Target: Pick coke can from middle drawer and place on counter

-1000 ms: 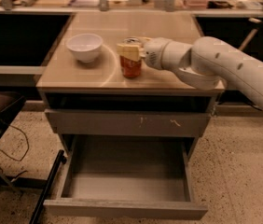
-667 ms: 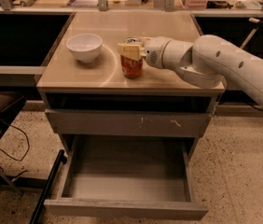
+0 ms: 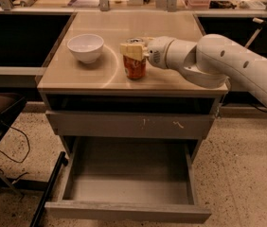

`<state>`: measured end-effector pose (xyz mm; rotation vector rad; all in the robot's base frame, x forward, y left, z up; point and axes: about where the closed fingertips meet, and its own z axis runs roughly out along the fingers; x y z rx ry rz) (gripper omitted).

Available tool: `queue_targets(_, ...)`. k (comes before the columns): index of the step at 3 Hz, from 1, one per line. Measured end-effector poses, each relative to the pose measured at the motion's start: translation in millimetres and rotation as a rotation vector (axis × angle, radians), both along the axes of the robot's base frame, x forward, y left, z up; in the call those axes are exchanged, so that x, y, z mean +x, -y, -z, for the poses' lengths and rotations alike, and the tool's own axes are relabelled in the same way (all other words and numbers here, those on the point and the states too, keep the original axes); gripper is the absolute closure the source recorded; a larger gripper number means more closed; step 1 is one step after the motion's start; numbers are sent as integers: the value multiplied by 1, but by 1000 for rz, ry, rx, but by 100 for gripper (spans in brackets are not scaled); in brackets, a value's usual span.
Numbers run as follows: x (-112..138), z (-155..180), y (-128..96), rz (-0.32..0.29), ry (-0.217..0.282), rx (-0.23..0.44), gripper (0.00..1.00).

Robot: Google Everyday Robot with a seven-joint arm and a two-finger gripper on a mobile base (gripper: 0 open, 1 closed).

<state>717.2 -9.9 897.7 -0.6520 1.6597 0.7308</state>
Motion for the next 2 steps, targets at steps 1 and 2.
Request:
queue_targets(1, 0, 0, 0, 0, 0, 0, 11)
queue_targets(2, 0, 0, 0, 0, 0, 0, 0)
